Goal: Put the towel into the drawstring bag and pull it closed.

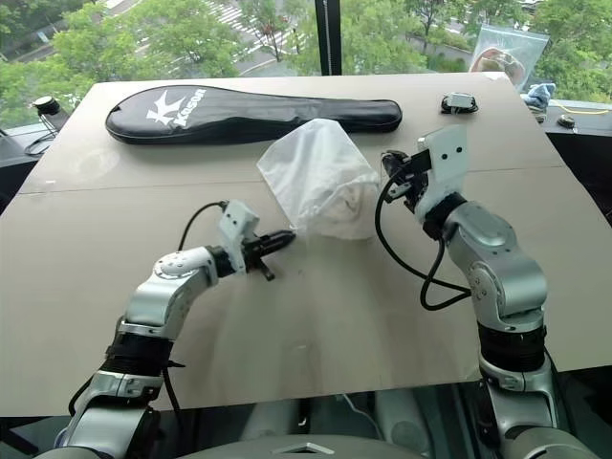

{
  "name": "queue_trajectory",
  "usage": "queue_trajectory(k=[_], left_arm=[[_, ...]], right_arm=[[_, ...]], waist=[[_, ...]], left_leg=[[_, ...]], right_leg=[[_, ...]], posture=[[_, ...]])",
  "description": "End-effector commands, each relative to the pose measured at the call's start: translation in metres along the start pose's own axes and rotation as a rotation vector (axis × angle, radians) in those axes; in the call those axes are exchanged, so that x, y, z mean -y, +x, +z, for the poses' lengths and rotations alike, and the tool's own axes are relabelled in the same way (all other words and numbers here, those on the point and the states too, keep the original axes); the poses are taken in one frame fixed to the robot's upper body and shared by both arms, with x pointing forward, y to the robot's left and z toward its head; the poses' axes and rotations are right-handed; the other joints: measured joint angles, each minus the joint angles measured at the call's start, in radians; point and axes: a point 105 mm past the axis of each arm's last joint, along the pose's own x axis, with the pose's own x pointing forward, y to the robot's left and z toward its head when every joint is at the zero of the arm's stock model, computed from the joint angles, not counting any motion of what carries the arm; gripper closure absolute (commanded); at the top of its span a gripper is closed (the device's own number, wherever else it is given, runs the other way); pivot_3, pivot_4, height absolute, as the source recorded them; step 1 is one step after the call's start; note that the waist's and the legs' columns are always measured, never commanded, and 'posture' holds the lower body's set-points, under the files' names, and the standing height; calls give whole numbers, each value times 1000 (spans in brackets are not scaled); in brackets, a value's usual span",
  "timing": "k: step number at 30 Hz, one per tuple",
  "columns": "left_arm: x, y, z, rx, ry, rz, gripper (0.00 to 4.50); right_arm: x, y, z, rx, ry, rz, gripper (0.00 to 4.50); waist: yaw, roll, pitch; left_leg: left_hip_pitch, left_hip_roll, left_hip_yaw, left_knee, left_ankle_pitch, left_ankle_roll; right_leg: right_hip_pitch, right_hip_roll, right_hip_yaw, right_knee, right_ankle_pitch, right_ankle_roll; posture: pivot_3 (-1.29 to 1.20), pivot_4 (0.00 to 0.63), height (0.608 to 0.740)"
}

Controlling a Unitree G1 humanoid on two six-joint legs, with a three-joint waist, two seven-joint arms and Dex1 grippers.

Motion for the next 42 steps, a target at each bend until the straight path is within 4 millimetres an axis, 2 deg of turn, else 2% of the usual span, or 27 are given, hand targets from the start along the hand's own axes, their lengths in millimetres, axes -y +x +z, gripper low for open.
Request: queue_trajectory(k=[1,7,11,15,17,19,22,25,26,28,29,30,32,33,34,35,37,38,39,40,42], left_arm=[[-32,-10,52,199,119,132,4403],[-71,-24,105,371,276,334,4403],[-94,-39,153,490,363,461,4403],[-106,-67,235,698,466,588,4403],[-110,-73,253,734,469,613,4403],[-115,-68,248,704,462,607,4403],[-119,-62,231,659,446,607,4403],[-114,-61,234,686,439,598,4403],[-114,-55,226,658,410,575,4403],[-108,-40,200,572,421,521,4403],[-106,-39,197,583,398,515,4403],[-103,-42,204,615,404,518,4403],[-99,-50,222,685,414,529,4403],[-98,-52,226,699,414,534,4403],[-100,-51,222,680,399,533,4403],[-100,-48,216,657,387,527,4403],[-101,-39,192,575,363,512,4403],[-100,-38,190,572,366,511,4403],[-96,-42,196,606,380,513,4403],[-92,-47,209,652,402,516,4403],[-90,-59,233,724,431,545,4403]], right_arm=[[4,-4,42,157,-47,-8,4500],[15,-6,73,256,-85,-33,4500],[24,-9,98,321,-140,-53,4500],[34,-19,158,452,-224,-82,4500],[36,-22,170,465,-270,-85,4500],[38,-23,168,457,-268,-83,4500],[42,-22,151,400,-275,-99,4500],[38,-27,160,444,-219,-91,4500],[37,-25,151,403,-254,-88,4500],[31,-21,110,271,-232,-30,4500],[27,-22,100,250,-196,3,4500],[22,-25,104,268,-169,25,4500],[16,-34,134,384,-124,63,4500],[17,-38,147,431,-97,69,4500],[21,-40,150,439,-89,64,4500],[24,-40,148,425,-89,55,4500],[30,-32,111,260,-129,34,4500],[27,-31,99,210,-156,52,4500],[20,-32,99,218,-148,86,4500],[13,-34,115,293,-108,118,4500],[11,-41,151,450,-20,142,4500]], waist=[[2,0,0],[6,0,0],[6,-1,1],[6,-1,2],[6,-1,2],[5,-1,0],[3,1,-1],[2,1,1],[2,0,2],[5,-1,0],[6,-1,-1],[6,0,0],[5,0,3],[4,0,5],[2,0,5],[2,0,5],[4,-1,3],[5,-2,2],[4,-2,2],[4,-2,3],[-2,-1,8]], left_leg=[[0,0,0,0,0,0],[-1,-1,0,1,0,0],[-2,0,0,1,0,0],[-5,-1,-1,2,0,0],[-15,-1,-3,6,0,0],[-16,0,-2,5,0,0],[-15,0,1,4,0,0],[-19,0,1,4,0,0],[-22,0,1,6,0,0],[-30,0,-1,10,0,0],[-29,0,-1,10,0,0],[-28,0,-1,10,0,0],[-30,0,0,10,0,0],[-33,-1,1,13,0,0],[-34,-1,1,15,0,0],[-33,-1,1,16,0,0],[-29,-1,-2,16,0,0],[-25,0,-2,14,0,1],[-18,0,-2,10,0,1],[-12,0,-1,9,0,1],[-15,0,0,10,0,1]], right_leg=[[0,0,0,0,0,0],[0,-1,0,-1,0,0],[0,-1,-1,-1,0,0],[-3,-1,-2,-1,0,0],[-11,-1,-4,1,1,0],[-12,-2,-5,1,1,0],[-11,-2,-3,0,0,1],[-16,-3,-3,2,0,1],[-19,-3,-3,4,0,1],[-26,-3,-6,8,0,1],[-25,-3,-6,8,0,1],[-23,-3,-7,7,0,1],[-25,-4,-6,8,0,1],[-29,-4,-5,13,0,1],[-30,-4,-5,15,0,1],[-30,-4,-5,16,0,1],[-25,-3,-7,14,0,1],[-21,-3,-8,13,-1,1],[-14,-3,-8,9,-1,1],[-8,-3,-7,7,-1,1],[-11,-3,-6,8,0,1]], posture=[[0,150,740],[0,150,740],[0,150,740],[0,150,740],[0,150,740],[0,150,740],[0,150,740],[0,150,740],[0,150,740],[0,150,740],[0,150,740],[0,150,740],[0,150,740],[0,150,740],[0,150,740],[0,150,740],[0,150,740],[0,150,740],[0,150,740],[0,150,740],[0,150,740]])
